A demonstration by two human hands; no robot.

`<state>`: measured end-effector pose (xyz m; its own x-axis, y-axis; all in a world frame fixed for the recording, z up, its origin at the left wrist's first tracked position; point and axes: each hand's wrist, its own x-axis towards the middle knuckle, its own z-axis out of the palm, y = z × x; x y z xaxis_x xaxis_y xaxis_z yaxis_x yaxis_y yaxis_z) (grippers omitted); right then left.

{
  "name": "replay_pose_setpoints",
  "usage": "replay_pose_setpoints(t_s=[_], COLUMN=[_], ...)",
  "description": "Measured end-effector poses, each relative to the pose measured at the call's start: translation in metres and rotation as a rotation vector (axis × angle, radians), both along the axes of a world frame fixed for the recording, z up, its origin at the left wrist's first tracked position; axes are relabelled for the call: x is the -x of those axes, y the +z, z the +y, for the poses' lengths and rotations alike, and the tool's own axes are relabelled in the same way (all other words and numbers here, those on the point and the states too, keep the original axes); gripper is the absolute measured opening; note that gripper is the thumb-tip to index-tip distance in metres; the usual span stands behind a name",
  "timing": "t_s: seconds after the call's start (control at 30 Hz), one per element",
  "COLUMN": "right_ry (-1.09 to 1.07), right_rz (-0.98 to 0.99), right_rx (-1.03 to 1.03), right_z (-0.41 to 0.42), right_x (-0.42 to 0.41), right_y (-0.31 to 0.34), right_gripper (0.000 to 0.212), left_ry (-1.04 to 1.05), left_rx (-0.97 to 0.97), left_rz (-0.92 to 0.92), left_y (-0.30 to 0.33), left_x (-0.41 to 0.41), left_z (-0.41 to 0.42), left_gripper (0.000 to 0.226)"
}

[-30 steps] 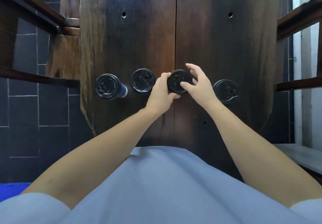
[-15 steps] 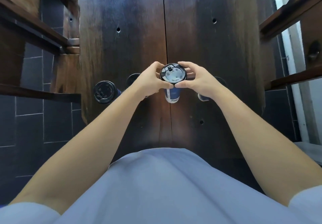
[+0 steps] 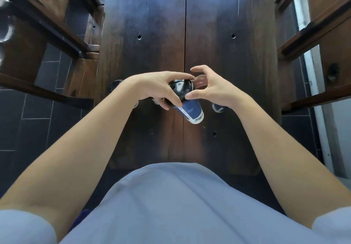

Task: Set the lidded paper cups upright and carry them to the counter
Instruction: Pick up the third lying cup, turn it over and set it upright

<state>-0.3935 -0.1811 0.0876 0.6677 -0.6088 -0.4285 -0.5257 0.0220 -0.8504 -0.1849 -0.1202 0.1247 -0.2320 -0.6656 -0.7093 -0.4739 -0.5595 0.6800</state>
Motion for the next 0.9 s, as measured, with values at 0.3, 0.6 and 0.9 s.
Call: replay_pose_setpoints(t_s=[0.3, 0.6, 0.9], right_ry=[-0.225, -0.294, -0.213], right_rz=[0.014, -0.183, -0.208], right_rx=[0.276, 0.14, 0.09], right_z=[0.049, 0.093, 0.078], right_x=[0.002, 0.042, 0.06], right_y=[0.015, 0.054, 0.059], right_gripper=[0.061, 0.063, 0.06], left_ry=[0.27, 0.49, 0.548], left_rx=[0.225, 0.13, 0.49], left_rz=[0.318, 0.791, 0.536], left_y=[0.003, -0.012, 0.004], left_x=[-0.024, -0.048, -0.014], left_z=[0.054, 0.103, 0.122], left_gripper=[0.062, 0.061, 0.058])
